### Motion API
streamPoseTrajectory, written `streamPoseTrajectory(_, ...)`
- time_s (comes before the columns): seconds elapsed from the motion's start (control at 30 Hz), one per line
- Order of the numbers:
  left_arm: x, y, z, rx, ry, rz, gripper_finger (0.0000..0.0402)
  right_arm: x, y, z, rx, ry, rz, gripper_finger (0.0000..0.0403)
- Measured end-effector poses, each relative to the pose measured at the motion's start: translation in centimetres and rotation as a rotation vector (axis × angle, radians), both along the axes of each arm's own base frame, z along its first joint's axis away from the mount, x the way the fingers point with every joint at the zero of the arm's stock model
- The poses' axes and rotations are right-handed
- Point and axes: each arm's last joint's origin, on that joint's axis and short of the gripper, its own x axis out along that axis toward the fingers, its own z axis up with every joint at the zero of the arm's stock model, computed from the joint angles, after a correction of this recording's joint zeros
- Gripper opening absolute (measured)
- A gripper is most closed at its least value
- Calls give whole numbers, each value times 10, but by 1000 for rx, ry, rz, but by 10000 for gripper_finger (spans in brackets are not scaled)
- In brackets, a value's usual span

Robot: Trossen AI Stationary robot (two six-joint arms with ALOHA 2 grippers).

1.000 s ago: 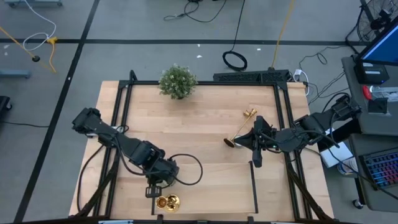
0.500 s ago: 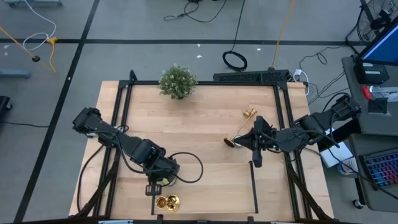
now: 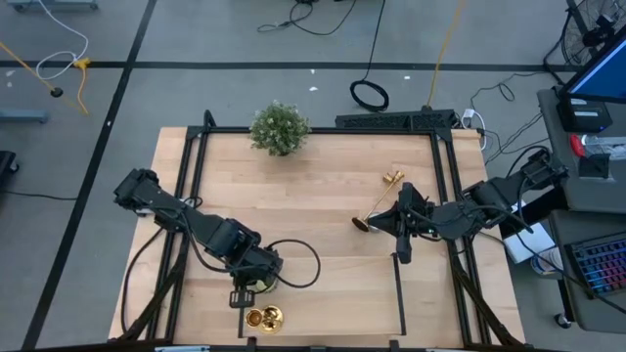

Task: Pick & Place candle stick holders
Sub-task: Put the black patterned scented candle on the shelf

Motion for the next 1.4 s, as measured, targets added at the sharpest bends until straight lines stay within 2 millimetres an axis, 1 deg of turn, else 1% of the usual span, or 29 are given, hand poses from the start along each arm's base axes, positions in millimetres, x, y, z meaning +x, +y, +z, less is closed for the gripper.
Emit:
streamPoseTrajectory(0.33,1,-1,0,-7,-14,1,0,8,5,-5,-7,15,4,0)
streamPoseTrajectory(1.1,2,-1,0,-10,-13,17,0,8,5,-5,-13,17,10,0)
streamPoseTrajectory(1.4,4,3,0,-10,-15,24,0,8,5,-5,-16,17,12,0)
